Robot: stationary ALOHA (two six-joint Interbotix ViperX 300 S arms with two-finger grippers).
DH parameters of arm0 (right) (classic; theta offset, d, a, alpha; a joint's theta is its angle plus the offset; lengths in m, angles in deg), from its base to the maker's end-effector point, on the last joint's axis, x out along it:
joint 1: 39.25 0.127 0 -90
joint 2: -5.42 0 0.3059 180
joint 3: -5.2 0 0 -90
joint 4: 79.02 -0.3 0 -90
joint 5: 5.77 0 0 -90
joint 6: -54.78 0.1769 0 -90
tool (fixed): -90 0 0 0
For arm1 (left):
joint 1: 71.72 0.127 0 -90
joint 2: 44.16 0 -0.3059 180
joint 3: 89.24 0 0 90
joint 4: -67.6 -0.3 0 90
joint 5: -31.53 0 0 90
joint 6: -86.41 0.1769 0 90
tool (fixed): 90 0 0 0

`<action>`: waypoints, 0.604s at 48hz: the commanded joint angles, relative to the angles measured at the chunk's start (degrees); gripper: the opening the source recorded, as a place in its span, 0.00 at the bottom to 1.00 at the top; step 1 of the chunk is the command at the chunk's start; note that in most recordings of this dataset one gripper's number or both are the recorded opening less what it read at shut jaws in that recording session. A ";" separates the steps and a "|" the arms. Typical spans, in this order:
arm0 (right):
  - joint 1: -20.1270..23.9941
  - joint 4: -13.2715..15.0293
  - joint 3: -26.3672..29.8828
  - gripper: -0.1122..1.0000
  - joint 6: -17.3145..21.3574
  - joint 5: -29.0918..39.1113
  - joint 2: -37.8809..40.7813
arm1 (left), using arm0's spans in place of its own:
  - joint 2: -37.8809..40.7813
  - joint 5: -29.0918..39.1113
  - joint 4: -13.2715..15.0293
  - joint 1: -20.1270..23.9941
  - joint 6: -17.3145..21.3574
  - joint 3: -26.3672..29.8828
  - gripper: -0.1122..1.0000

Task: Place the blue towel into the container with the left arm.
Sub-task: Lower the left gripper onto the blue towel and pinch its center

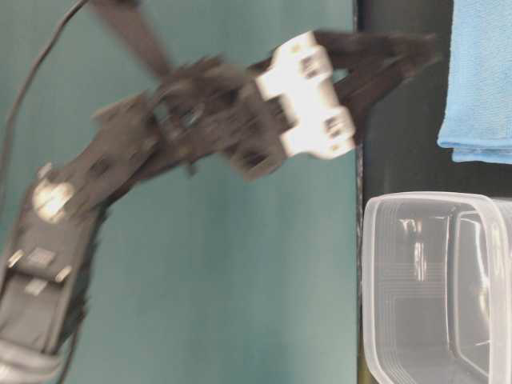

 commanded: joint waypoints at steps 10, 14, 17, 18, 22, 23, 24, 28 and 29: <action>-0.09 -0.18 0.70 0.82 0.00 -0.70 -0.09 | 6.77 1.49 -0.18 0.35 1.23 5.10 0.88; -0.09 -0.26 0.79 0.82 0.00 -0.70 -0.44 | 7.91 1.49 -0.18 0.35 1.23 5.01 0.88; -0.09 -0.18 0.88 0.82 0.00 -0.70 -0.70 | 8.61 1.41 -0.18 0.26 1.23 4.92 0.88; -0.09 -0.18 0.88 0.82 0.00 -0.79 -0.79 | 8.88 1.41 -0.18 0.18 1.23 5.01 0.88; -0.09 -0.18 0.88 0.82 -0.09 -0.70 -1.23 | 9.76 1.05 -0.18 -0.18 1.32 4.92 0.88; -0.09 -0.18 0.97 0.82 -0.09 -0.70 -1.32 | 9.93 1.05 -0.18 -0.26 1.32 4.92 0.88; -0.09 -0.18 0.97 0.82 -0.09 -0.70 -1.41 | 10.11 1.05 -0.09 -0.35 1.32 4.92 0.88; -0.09 -0.18 0.88 0.82 -0.09 -0.70 -1.49 | 10.28 0.88 -0.18 -0.70 1.23 4.83 0.87; -0.09 -0.18 0.97 0.82 -0.09 -0.70 -1.49 | 10.28 0.88 -0.18 -0.70 1.23 4.83 0.87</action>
